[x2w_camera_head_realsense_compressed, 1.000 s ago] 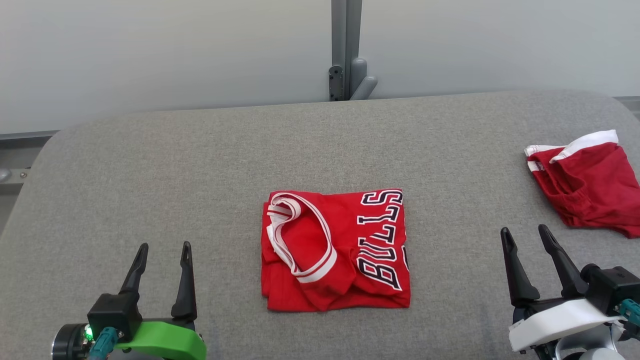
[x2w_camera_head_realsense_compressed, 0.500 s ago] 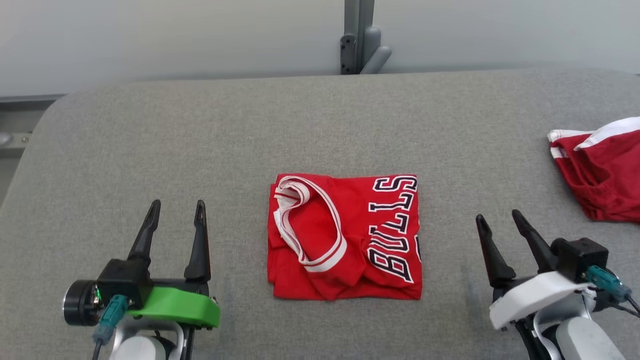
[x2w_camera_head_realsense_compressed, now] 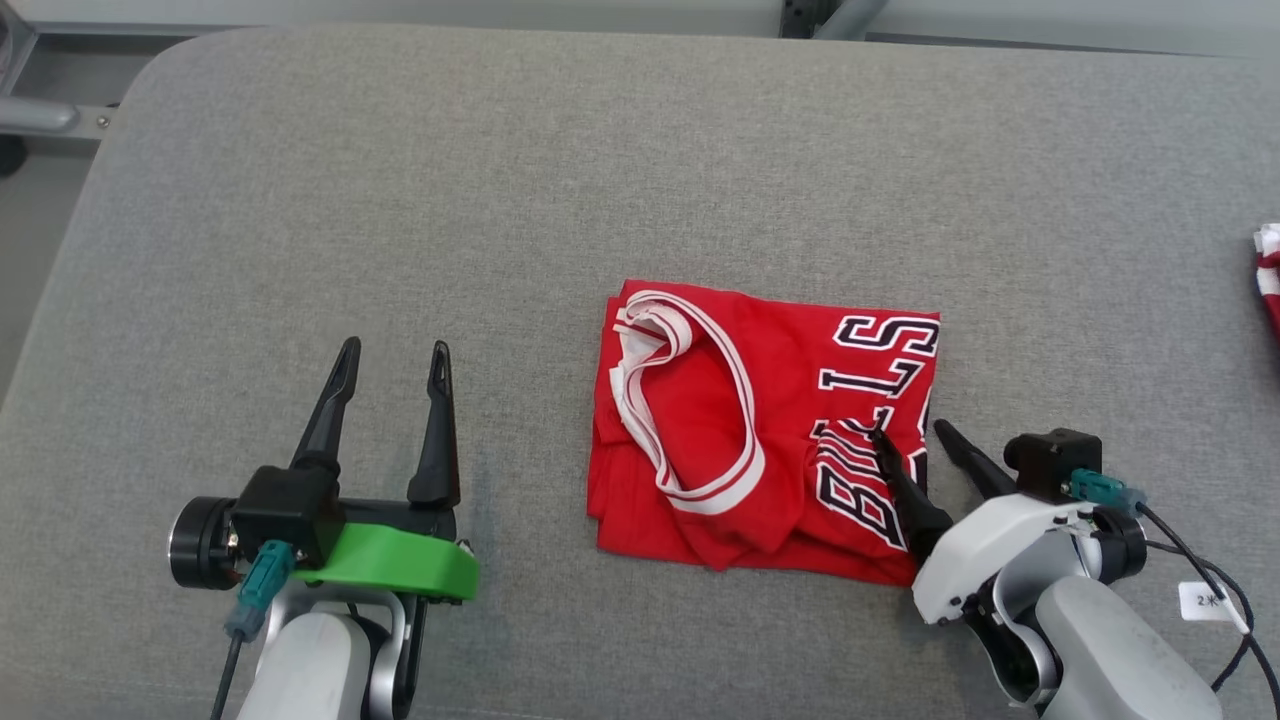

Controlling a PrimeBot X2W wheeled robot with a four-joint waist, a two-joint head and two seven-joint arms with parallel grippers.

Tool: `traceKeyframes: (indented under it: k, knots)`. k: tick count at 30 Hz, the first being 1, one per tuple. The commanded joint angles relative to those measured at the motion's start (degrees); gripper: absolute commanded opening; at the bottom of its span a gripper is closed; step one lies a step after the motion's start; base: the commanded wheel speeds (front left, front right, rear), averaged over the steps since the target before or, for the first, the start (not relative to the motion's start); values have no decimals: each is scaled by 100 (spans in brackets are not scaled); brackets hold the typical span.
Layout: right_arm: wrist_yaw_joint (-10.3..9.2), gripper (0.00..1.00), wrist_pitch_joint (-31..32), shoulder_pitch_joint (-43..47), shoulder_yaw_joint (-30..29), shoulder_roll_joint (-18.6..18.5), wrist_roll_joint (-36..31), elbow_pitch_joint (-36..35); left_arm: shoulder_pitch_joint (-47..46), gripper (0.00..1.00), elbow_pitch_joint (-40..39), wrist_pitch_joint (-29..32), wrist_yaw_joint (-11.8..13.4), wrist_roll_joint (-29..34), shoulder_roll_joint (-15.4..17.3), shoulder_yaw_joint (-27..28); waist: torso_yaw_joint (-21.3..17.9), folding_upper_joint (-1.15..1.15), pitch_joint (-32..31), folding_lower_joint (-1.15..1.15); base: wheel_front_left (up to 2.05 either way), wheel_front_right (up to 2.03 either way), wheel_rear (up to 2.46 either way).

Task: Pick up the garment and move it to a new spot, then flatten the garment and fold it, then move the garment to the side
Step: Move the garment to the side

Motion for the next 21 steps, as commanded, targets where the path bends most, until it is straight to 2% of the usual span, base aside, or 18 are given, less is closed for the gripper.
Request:
traceKeyframes:
  k: [1, 3, 4, 8, 13, 21]
  knots:
    - [-1, 100, 122, -147, 155, -31, 229, 131, -104, 100, 41, -45, -6, -5, -17, 1, 155, 0, 178, -1, 0, 0, 0]
    - [-1, 11, 220, -225, 391, -108, 403, 239, -145, 100, 86, -64, -5, -12, -24, 6, 146, 0, 194, -1, 0, 0, 0]
    - [-1, 0, 214, -274, 468, -163, 496, 251, -167, 100, 105, -74, -8, -17, -27, 10, 136, 0, 198, -1, 0, 0, 0]
    - [-2, 0, 57, -452, 666, -373, 655, 72, -181, 100, 135, -98, 11, -15, -13, 42, 51, 0, 198, -1, 0, 0, 0]
    - [-5, 0, -43, -759, 931, -976, 619, -644, -195, 100, 118, -117, 29, -2, 45, 103, -233, 0, 190, -1, 0, 0, 0]
    - [-5, 0, 630, -1114, 1010, -2093, 155, -2246, -174, 100, -14, -138, 61, 47, 171, 200, -1063, 0, 233, -1, 0, 0, 0]
